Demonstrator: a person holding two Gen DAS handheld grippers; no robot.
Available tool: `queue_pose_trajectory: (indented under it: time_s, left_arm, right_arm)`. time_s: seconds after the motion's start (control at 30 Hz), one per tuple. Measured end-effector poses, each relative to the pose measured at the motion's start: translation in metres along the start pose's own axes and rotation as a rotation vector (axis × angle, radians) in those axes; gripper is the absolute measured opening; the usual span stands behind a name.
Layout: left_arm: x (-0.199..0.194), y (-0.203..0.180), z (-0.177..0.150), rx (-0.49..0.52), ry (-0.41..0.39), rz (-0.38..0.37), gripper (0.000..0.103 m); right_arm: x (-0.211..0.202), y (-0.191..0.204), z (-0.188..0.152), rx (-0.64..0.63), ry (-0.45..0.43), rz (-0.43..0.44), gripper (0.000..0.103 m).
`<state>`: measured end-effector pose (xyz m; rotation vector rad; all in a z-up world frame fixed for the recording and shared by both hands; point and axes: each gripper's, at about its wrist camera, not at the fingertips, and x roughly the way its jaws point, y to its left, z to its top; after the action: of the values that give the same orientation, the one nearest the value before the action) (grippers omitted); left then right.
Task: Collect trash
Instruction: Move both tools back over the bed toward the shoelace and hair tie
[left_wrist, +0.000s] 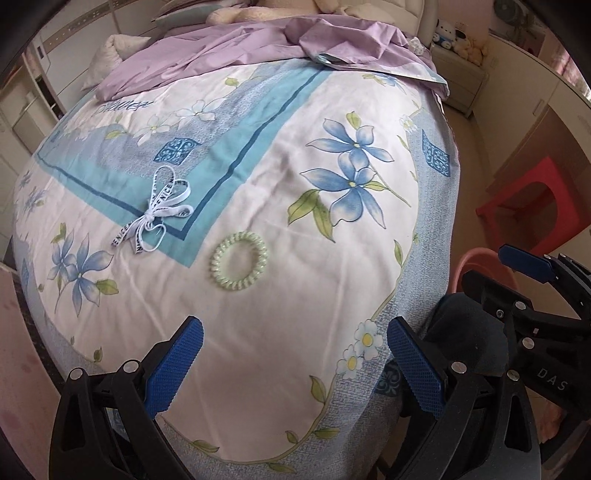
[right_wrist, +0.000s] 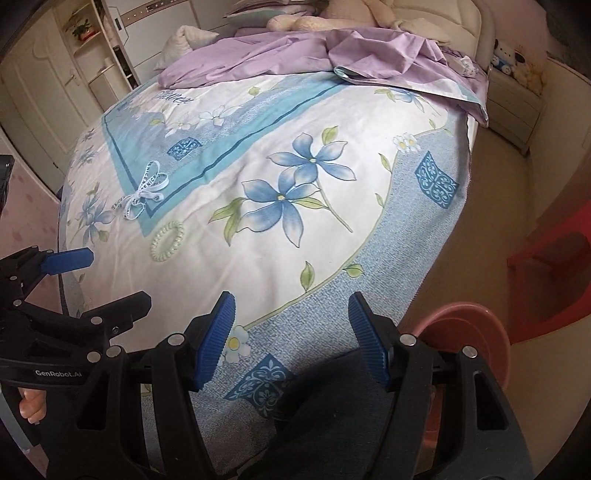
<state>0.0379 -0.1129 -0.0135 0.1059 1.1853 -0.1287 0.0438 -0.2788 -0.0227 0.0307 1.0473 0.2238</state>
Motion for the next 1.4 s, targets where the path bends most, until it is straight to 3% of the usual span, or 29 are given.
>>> queue_pose_trajectory:
  time_s: [0.43, 0.73, 1.4]
  left_arm:
    - [0.000, 0.087, -0.027, -0.120, 0.001, 0.064, 0.098]
    - [0.008, 0.123, -0.026, -0.159, -0.002, 0.079, 0.098]
    - [0.069, 0.182, 0.034, -0.133, -0.003, 0.109, 0.098]
  right_arm:
    - [0.024, 0.079, 0.012, -0.134, 0.052, 0.061, 0.063]
    - [0.045, 0.117, 0.022, -0.199, 0.078, 0.074, 0.063]
    - [0.119, 0.149, 0.050, -0.266, 0.156, 0.056, 0.063]
